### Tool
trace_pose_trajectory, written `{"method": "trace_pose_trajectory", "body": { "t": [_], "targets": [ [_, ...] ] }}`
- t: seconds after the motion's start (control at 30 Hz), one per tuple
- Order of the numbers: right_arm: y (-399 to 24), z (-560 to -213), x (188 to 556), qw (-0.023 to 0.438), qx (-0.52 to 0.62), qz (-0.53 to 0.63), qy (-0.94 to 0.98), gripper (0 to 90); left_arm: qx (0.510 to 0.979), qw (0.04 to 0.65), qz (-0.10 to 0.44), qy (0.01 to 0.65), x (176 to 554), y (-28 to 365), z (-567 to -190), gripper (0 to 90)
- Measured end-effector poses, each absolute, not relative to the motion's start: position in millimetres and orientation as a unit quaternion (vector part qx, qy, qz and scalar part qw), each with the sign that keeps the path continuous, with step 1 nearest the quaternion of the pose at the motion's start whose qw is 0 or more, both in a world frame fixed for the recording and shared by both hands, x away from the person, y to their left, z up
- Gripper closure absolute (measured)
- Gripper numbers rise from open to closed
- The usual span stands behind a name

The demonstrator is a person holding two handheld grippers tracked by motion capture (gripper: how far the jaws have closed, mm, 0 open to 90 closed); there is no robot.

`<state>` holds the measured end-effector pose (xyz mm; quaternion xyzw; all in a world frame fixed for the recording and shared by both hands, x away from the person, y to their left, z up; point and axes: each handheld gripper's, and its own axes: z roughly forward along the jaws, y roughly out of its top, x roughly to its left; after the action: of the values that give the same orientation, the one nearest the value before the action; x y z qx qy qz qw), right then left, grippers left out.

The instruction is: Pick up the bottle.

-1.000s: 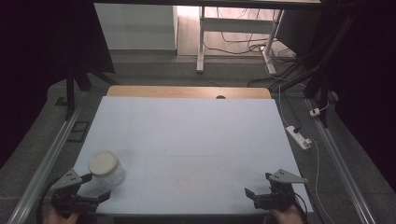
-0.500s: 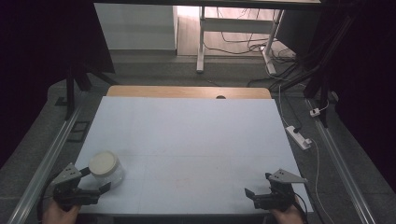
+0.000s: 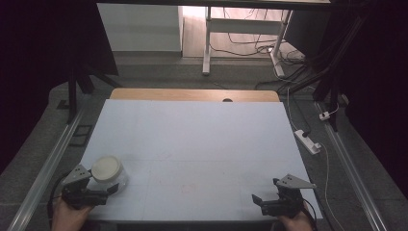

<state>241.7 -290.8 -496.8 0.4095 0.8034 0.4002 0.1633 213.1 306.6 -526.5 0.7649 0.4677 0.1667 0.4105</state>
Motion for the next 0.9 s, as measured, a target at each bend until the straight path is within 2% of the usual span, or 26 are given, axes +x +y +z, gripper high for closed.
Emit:
{"method": "trace_pose_trajectory", "body": {
  "t": [0.63, 0.77, 0.9],
  "targets": [
    [-290, -497, 242, 0.163, 0.409, 0.397, 0.806, 0.0, 0.792, 0.388, 0.166, 0.442, 232, 297, -534, 0.0],
    [-290, -497, 242, 0.163, 0.408, 0.397, 0.806, 0.0, 0.791, 0.379, 0.178, 0.445, 231, 297, -532, 6.7],
    [-290, -497, 242, 0.163, 0.407, 0.396, 0.807, 0.0, 0.793, 0.375, 0.178, 0.445, 231, 296, -531, 7.1]
  ]
}}
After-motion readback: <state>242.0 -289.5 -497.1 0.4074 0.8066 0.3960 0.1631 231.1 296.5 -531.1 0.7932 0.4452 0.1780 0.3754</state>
